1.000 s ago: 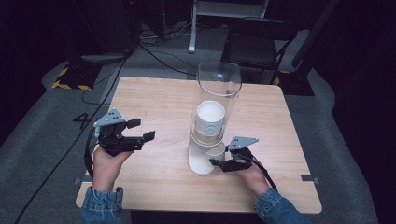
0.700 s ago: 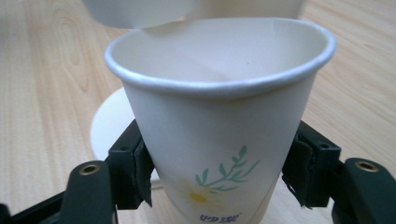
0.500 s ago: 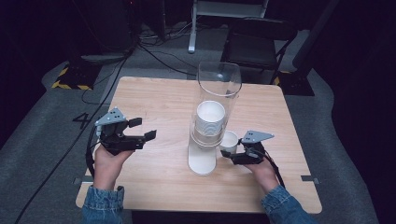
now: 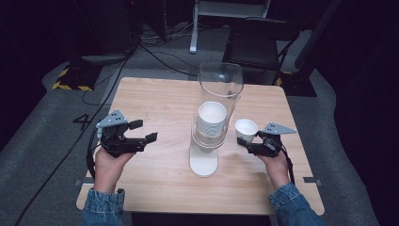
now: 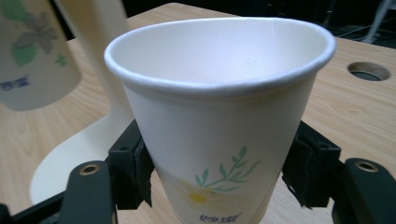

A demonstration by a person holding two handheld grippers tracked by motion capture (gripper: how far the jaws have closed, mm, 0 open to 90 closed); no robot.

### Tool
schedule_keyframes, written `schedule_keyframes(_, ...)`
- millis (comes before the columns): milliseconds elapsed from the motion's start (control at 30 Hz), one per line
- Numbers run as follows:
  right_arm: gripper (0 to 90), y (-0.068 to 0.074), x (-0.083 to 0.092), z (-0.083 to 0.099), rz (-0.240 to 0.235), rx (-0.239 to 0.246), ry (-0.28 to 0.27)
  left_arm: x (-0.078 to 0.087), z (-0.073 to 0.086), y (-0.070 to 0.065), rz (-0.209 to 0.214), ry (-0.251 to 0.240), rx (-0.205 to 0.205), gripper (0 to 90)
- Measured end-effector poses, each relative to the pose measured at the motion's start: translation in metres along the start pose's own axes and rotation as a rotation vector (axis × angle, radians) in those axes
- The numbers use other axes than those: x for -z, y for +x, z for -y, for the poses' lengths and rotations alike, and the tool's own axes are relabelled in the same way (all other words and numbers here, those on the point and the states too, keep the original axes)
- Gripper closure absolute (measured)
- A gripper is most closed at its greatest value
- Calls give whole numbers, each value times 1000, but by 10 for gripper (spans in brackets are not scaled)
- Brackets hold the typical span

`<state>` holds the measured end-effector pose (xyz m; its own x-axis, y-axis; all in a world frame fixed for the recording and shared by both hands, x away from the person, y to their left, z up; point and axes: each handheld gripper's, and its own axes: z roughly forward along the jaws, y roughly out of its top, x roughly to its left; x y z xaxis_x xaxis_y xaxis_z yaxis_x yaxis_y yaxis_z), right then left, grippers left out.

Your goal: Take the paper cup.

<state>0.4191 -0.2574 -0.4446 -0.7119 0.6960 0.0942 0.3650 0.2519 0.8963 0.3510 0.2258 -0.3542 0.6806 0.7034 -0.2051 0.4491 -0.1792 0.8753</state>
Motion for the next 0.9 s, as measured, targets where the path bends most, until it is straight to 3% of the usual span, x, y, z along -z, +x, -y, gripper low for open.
schedule_keyframes(167,338,-11,-3,3,88,-37,12,3,5,1,-23,10,10,223)
schedule_keyframes(300,337,-18,-8,7,117,-54,25,8,8,2,-32,10,14,222)
schedule_keyframes(500,333,-22,-23,11,119,-36,37,14,13,1,-49,15,22,222)
schedule_keyframes(700,331,-29,-36,17,119,-53,39,19,18,0,-60,18,33,222)
schedule_keyframes(900,325,-30,-46,18,94,-74,94,22,21,0,-63,22,38,223)
